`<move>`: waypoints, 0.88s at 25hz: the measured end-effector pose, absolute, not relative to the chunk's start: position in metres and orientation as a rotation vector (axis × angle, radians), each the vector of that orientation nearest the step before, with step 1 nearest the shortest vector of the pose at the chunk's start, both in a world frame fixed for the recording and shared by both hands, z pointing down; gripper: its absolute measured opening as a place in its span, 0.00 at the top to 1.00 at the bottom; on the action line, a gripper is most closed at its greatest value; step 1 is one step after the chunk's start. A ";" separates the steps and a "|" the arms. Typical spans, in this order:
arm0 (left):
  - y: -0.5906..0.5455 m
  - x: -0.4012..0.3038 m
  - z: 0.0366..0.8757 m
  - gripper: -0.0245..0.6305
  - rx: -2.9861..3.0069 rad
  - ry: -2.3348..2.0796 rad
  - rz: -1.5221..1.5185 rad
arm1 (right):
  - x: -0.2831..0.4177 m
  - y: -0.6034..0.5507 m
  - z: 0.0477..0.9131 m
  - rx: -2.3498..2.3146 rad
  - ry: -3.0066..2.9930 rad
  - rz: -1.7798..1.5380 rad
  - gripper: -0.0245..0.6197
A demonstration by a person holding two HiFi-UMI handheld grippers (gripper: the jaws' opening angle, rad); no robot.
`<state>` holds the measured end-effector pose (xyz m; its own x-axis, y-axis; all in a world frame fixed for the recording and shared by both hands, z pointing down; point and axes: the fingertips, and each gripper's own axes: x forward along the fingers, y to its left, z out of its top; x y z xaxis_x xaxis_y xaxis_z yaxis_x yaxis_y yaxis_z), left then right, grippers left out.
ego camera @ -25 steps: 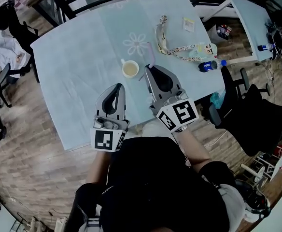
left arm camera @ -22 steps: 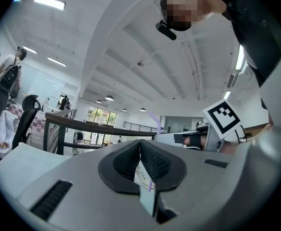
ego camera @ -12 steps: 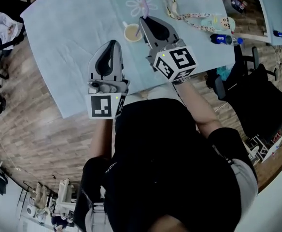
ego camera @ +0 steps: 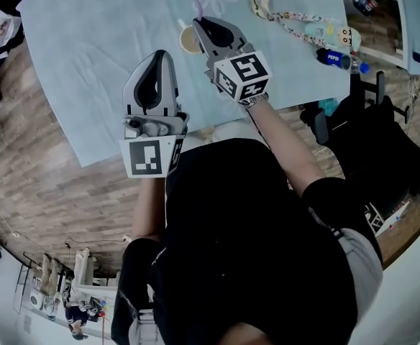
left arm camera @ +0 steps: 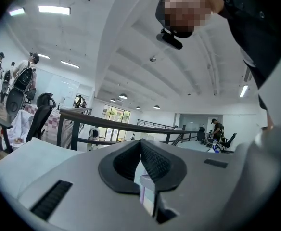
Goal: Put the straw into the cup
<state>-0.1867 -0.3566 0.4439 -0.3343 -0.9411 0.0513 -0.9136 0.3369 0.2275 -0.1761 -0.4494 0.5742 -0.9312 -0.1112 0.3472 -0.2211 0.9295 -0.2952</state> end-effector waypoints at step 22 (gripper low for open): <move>-0.374 -0.192 0.468 0.94 1.687 -2.363 -0.180 | -0.182 -0.448 0.637 0.239 -2.616 0.387 0.91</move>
<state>-0.1922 -0.3739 0.4684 -0.3099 -0.9436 0.1164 -0.9151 0.3293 0.2328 -0.1820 -0.4476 0.6369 -0.8689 -0.0989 0.4850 -0.2352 0.9447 -0.2286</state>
